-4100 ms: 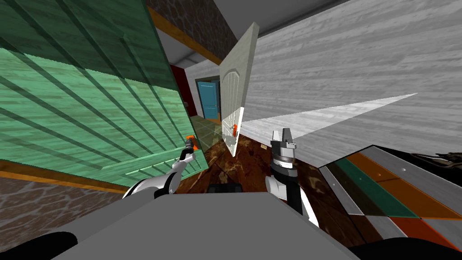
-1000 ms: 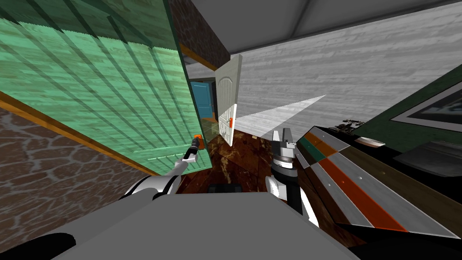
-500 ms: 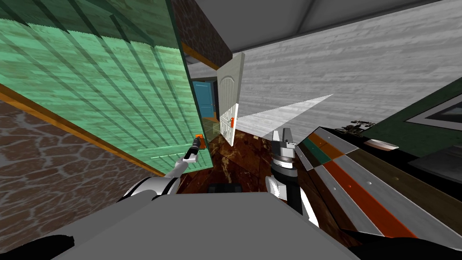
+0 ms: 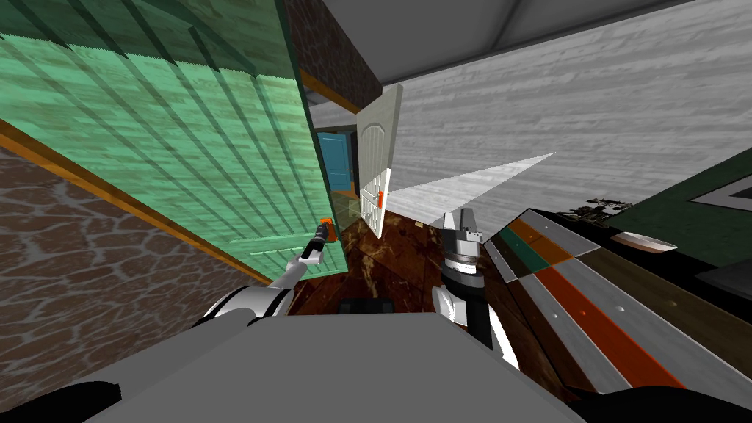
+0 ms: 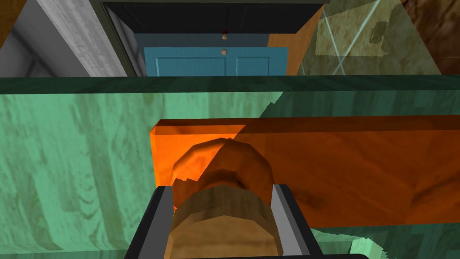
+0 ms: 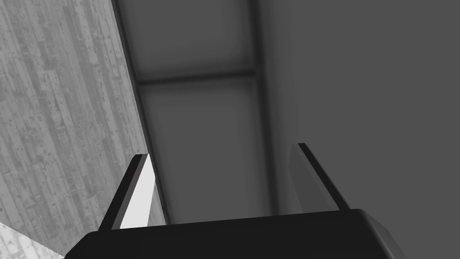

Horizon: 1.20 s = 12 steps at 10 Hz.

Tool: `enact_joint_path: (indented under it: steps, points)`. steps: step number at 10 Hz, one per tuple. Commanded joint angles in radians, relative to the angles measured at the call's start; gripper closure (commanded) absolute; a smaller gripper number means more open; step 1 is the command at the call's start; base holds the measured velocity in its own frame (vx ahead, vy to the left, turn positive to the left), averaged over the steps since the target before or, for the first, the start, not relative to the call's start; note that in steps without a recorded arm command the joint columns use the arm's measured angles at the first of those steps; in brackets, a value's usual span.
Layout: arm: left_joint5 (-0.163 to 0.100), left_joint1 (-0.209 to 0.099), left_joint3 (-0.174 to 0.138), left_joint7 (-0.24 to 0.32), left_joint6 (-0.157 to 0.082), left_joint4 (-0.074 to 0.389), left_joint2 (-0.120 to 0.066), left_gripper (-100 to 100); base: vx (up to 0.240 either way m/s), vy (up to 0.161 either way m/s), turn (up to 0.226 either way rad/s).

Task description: Pull the door open

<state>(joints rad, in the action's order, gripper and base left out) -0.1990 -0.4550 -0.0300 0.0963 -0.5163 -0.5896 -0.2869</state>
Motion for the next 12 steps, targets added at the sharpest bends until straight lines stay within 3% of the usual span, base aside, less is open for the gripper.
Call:
enact_joint_path:
  steps: [1,9,10,11,12]
  points:
    - [0.002,0.004,0.008,0.006,-0.001,-0.017,-0.003,100,0.003,0.007,0.019]
    - [0.002,0.004,0.008,0.006,-0.001,-0.017,-0.003,100,0.000,-0.001,-0.002]
    - [0.016,0.017,0.051,0.041,-0.002,-0.038,-0.014,100,0.019,0.005,0.103]
    - [0.022,0.021,0.070,0.058,-0.004,-0.049,-0.019,100,0.020,-0.011,0.111]
    - [0.022,0.021,0.070,0.058,-0.004,-0.049,-0.019,100,0.011,-0.019,0.057]
